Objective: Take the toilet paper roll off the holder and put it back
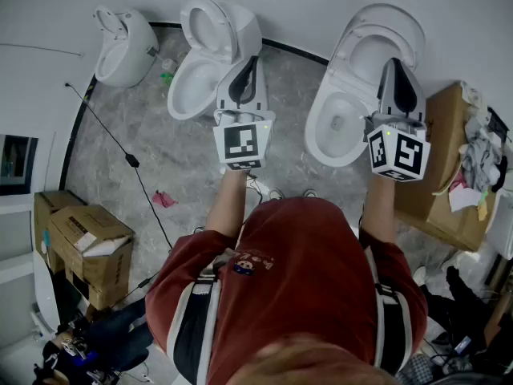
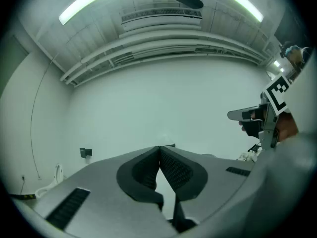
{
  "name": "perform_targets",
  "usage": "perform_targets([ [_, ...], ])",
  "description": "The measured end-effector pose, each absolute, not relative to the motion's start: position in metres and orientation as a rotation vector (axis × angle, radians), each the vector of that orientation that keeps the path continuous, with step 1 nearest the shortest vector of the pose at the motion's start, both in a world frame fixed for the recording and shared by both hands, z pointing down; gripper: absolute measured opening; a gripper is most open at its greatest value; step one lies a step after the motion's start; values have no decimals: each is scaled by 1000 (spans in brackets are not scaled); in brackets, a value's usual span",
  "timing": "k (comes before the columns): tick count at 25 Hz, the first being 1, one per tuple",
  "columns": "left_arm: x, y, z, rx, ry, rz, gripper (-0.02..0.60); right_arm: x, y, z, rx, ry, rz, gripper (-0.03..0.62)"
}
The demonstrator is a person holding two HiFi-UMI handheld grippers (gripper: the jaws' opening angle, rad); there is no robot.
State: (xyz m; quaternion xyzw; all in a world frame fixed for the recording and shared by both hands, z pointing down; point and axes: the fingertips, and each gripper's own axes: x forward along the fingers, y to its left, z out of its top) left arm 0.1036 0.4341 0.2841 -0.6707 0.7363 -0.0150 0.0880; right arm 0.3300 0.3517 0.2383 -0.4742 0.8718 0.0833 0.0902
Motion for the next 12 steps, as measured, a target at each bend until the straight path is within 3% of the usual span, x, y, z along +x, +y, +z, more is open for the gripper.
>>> perform_targets([
  [12, 42, 478, 283, -1964, 2177, -25, 18, 269, 388, 247, -1373, 2604, 204, 8],
])
